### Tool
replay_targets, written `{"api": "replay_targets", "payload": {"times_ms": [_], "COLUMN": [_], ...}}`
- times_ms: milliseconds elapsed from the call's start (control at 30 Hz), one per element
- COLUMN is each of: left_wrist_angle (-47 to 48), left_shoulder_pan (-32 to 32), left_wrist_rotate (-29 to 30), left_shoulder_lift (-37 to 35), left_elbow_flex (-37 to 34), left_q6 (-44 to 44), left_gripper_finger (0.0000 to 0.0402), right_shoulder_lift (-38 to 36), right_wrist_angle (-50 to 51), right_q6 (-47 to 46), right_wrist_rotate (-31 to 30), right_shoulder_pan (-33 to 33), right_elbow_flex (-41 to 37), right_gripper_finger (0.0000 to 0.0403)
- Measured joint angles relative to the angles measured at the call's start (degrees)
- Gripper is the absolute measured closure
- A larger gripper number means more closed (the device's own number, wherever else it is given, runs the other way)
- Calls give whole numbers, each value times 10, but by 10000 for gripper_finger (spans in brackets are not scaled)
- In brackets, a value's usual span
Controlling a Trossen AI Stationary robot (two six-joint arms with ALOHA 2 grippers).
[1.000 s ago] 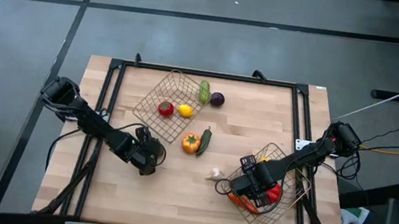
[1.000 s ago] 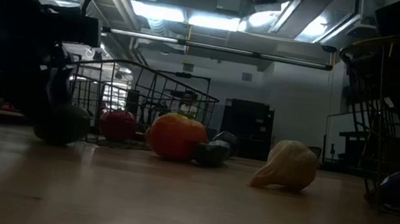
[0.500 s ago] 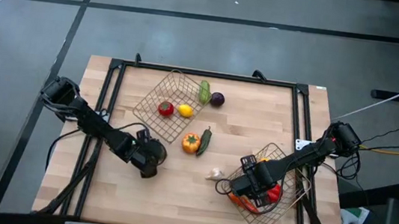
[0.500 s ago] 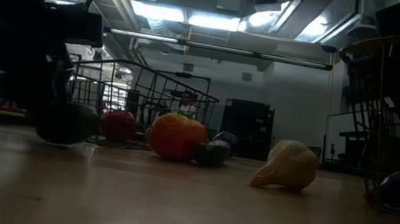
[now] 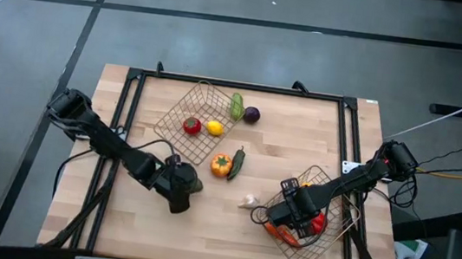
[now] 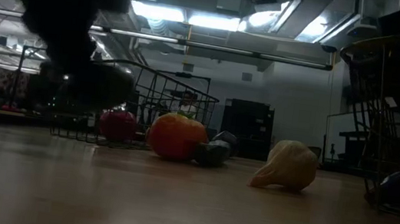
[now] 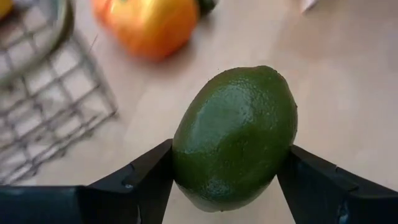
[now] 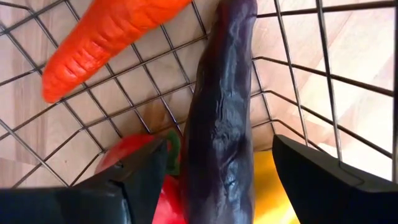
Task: Sort produce into baskets
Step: Put the avocado into the top basket
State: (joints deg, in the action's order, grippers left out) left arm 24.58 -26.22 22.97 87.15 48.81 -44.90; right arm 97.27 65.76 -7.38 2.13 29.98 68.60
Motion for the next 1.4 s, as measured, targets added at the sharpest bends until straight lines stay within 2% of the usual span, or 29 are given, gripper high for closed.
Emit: {"api": "replay_targets", "payload": {"times_ms": [267,500,700,833,933,1200,1400], "left_wrist_angle": [2,3,2,5,6,41,33], "left_shoulder_pan": [13,68,141,201,249,361,413], "left_wrist_rotate": [2,28,97,155,160,103,74], "left_shoulder_lift": [0,0,0,0,0,0,0], "left_elbow_flex": [107,195,238,242,230,175,119], "left_q6": [64,140,239,274,274,193,167], "left_gripper_finger": [149,149,149,149,149,149,149], "right_shoulder_lift": [0,0,0,0,0,0,0], "right_wrist_angle": [0,-1,-1,-1,-2,-3,-15], "right_q6": [2,2,2,3,3,3,3], "right_wrist_rotate": [0,0,0,0,0,0,0], "right_shoulder_pan": [0,0,0,0,0,0,0], "right_elbow_flex": [0,0,0,0,0,0,0], "right_gripper_finger": [116,116,116,116,116,116,116]}}
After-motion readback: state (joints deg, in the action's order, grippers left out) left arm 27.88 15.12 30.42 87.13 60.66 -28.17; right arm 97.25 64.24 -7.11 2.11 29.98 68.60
